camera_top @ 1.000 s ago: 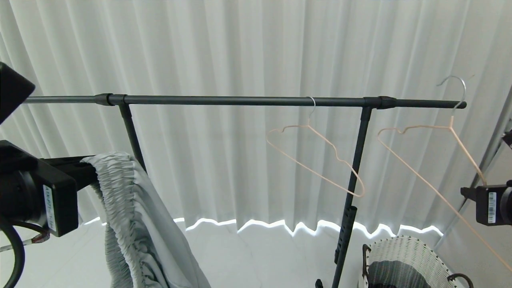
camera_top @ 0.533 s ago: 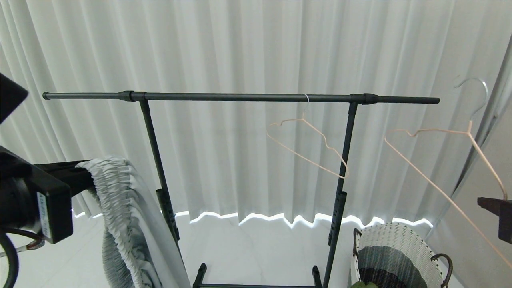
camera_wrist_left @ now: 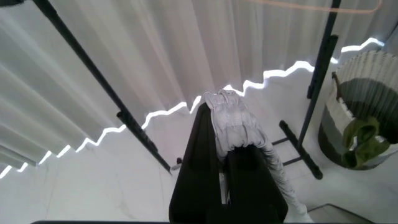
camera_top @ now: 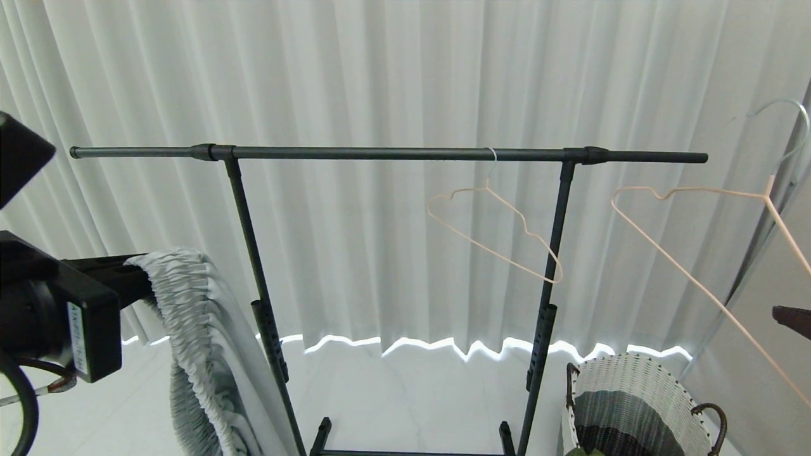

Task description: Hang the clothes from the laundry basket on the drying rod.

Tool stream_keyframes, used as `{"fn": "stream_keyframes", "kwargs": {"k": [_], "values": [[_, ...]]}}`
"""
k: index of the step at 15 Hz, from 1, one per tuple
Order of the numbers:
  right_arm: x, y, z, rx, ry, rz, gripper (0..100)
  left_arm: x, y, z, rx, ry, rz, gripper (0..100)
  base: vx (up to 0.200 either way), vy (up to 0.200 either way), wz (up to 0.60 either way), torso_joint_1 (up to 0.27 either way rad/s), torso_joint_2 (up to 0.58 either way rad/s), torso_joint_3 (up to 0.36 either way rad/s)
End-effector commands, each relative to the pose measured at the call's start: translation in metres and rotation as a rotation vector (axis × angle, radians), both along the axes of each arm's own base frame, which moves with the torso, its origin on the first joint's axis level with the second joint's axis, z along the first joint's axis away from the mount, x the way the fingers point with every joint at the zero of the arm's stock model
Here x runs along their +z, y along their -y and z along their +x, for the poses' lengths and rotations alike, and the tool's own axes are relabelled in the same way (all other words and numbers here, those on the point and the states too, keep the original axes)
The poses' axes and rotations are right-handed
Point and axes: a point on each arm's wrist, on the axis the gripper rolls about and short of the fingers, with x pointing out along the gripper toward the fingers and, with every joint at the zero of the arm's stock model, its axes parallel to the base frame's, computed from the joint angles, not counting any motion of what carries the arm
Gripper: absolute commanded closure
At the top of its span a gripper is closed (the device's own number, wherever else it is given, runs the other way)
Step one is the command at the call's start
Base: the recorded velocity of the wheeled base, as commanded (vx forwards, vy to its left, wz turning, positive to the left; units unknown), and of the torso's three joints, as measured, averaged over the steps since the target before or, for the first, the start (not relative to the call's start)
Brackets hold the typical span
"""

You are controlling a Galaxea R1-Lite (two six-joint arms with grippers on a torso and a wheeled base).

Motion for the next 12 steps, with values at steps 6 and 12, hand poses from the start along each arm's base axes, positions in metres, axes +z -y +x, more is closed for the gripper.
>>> {"fn": "stream_keyframes", "kwargs": {"k": [6, 12], "values": [[0.005, -0.009, -0.005, 0.122, 0.028, 0.029, 100, -0.002, 0.000, 0.002, 0.010, -0.008, 0.004, 100, 0.000, 0.200, 0.00, 0.003, 0.00, 0.002], [-0.010, -0.044, -0.025, 0.480, -0.038, -0.001, 100, -0.012, 0.001, 0.004, -0.001, -0.012, 0.043, 100, 0.000, 0.000, 0.00, 0.000, 0.00, 0.000]]}}
